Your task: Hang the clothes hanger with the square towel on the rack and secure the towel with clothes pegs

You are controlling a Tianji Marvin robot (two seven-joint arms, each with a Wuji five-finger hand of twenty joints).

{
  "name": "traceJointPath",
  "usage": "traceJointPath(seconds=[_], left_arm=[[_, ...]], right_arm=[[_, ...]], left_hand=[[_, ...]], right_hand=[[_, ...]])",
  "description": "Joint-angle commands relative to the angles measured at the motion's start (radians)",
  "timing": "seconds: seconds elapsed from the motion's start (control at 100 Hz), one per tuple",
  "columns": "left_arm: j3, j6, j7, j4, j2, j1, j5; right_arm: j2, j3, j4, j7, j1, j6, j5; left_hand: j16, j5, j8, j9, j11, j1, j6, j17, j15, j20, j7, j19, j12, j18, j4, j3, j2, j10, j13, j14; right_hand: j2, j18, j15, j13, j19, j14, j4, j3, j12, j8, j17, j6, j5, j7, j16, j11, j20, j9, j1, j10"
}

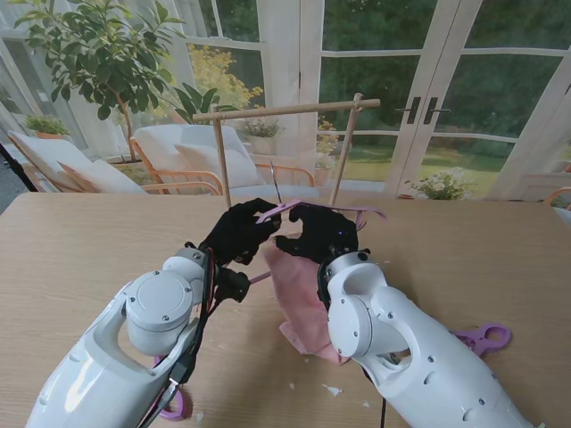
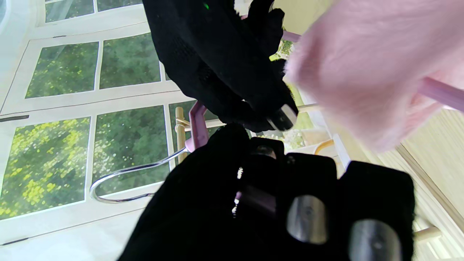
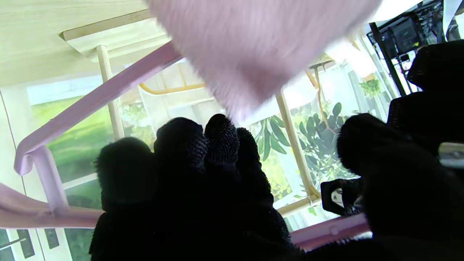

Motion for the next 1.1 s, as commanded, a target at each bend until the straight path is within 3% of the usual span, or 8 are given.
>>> traceJointPath(seconds=[0.0,0.19,0.25,0.29,0.39,0.63,0.81,1.09], left_arm=[[0.000,-0.004,-0.016,-0.016,-0.002,0.004,-0.004],[-0.004,-0.004,-0.011,-0.016,-0.003,0.001,-0.003],[-0.007,-0.003,-0.009,-0.017,-0.004,0.001,-0.001],[-0.010,-0.003,-0.007,-0.016,-0.004,0.001,0.000],[-0.018,-0.008,-0.003,-0.013,-0.004,-0.002,0.006],[-0.039,-0.026,-0.004,-0.008,0.000,-0.011,0.027],[-0.057,-0.028,-0.007,-0.012,0.003,-0.017,0.045],[-0.071,-0.029,-0.005,-0.037,0.004,-0.026,0.048]], right_arm=[[-0.008,-0.002,-0.003,0.014,-0.005,0.006,-0.005],[-0.005,0.015,-0.022,0.007,-0.033,-0.008,-0.026],[-0.005,0.026,-0.032,-0.005,-0.049,-0.021,-0.033],[-0.004,0.035,-0.042,-0.010,-0.062,-0.031,-0.039],[-0.001,0.061,-0.070,-0.028,-0.099,-0.061,-0.064],[0.000,0.117,-0.121,-0.101,-0.179,-0.138,-0.119],[-0.002,0.151,-0.143,-0.138,-0.226,-0.165,-0.131],[0.003,0.213,-0.141,-0.153,-0.313,-0.196,-0.129]], left_hand=[[-0.008,0.099,0.134,0.003,0.046,0.096,-0.004,0.016,0.090,0.072,0.272,0.311,0.001,-0.071,0.067,0.004,0.120,-0.011,0.075,0.015],[-0.009,0.097,0.135,0.002,0.046,0.096,-0.004,0.016,0.091,0.073,0.272,0.311,0.002,-0.070,0.069,0.003,0.120,-0.011,0.075,0.016],[-0.009,0.097,0.136,0.001,0.045,0.097,-0.005,0.016,0.091,0.074,0.271,0.311,0.003,-0.070,0.070,0.003,0.121,-0.011,0.075,0.016],[-0.009,0.098,0.136,0.002,0.046,0.097,-0.004,0.016,0.091,0.074,0.271,0.311,0.003,-0.069,0.070,0.002,0.121,-0.011,0.075,0.016],[-0.009,0.100,0.137,0.003,0.045,0.096,-0.006,0.015,0.092,0.074,0.271,0.311,0.003,-0.068,0.070,0.002,0.119,-0.011,0.075,0.016],[-0.009,0.102,0.138,0.004,0.045,0.096,-0.009,0.015,0.092,0.076,0.271,0.311,0.004,-0.067,0.068,0.001,0.118,-0.011,0.074,0.018],[-0.009,0.103,0.140,0.005,0.045,0.095,-0.010,0.015,0.093,0.076,0.271,0.311,0.004,-0.067,0.066,0.001,0.118,-0.012,0.074,0.016],[-0.009,0.104,0.141,0.006,0.045,0.095,-0.010,0.015,0.094,0.078,0.270,0.311,0.005,-0.067,0.066,0.001,0.118,-0.012,0.074,0.017]], right_hand=[[-0.005,-0.111,0.009,-0.001,0.106,0.021,-0.036,-0.048,-0.002,-0.043,0.052,0.052,-0.048,-0.039,0.014,-0.001,0.392,-0.030,-0.059,-0.015],[0.008,-0.113,0.012,-0.009,0.115,0.018,-0.033,-0.074,0.000,-0.102,0.062,0.070,-0.087,-0.065,0.019,0.002,0.382,-0.040,-0.104,-0.005],[0.016,-0.110,0.010,-0.010,0.112,0.019,-0.030,-0.069,-0.001,-0.108,0.059,0.065,-0.091,-0.061,0.018,0.000,0.380,-0.042,-0.093,-0.006],[0.024,-0.096,0.003,-0.013,0.102,0.023,-0.023,-0.087,-0.005,-0.158,0.052,0.051,-0.101,-0.018,0.018,-0.011,0.372,-0.045,-0.071,-0.006],[0.041,-0.057,-0.029,-0.028,0.060,0.030,-0.014,-0.095,-0.018,-0.163,0.021,0.012,-0.102,-0.002,0.008,-0.042,0.366,-0.055,-0.019,-0.015],[0.086,0.018,-0.190,-0.136,-0.083,0.062,0.015,-0.100,-0.078,-0.087,-0.138,-0.058,-0.106,-0.025,-0.032,-0.144,0.412,-0.106,0.087,-0.018],[0.099,0.046,-0.293,-0.164,-0.162,0.076,0.034,-0.013,-0.129,-0.032,-0.186,-0.067,-0.087,-0.038,-0.068,-0.201,0.448,-0.112,0.125,-0.009],[0.097,0.090,-0.412,-0.198,-0.273,0.087,0.058,0.106,-0.165,0.089,-0.245,-0.106,-0.021,0.050,-0.120,-0.238,0.441,-0.109,0.171,-0.002]])
